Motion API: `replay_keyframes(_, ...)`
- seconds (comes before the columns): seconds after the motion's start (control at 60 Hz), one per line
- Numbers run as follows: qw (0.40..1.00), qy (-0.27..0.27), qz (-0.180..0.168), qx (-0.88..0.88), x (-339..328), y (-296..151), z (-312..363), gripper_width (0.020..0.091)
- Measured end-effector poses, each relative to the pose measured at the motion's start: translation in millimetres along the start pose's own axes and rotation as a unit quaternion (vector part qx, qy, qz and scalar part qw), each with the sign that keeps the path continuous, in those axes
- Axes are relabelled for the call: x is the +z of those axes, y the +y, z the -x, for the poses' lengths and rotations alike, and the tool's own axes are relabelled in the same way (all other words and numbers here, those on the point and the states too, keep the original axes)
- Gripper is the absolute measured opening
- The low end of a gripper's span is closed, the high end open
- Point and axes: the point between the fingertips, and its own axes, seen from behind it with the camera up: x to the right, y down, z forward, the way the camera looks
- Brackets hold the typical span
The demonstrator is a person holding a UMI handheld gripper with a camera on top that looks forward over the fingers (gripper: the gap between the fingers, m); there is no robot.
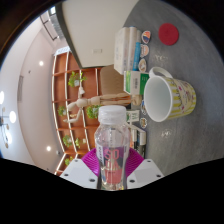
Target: Pour water
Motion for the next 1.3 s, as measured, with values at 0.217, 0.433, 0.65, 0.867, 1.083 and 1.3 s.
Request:
replay_keyframes(0.217,0.987,0.002,-0.008,0.163,4,-19,-11,0.0317)
replay_keyframes(0.433,0.98,0.014,-0.009,0.197,2,-27,-15,0.0319)
replay_keyframes(0.65,0.996,0.043,-0.007,0.077,-10,-23,-9,0.0321)
replay_keyframes(0.867,0.945,0.104,-0.05,-0.307,-39,-72,42,0.0318)
replay_keyframes(1.083,0.78,0.189,-0.132,-0.582,-67,-163,78,0.0337)
replay_keyframes(1.3,0.702,0.249,-0.162,-0.647,-69,-253,43,0.0336)
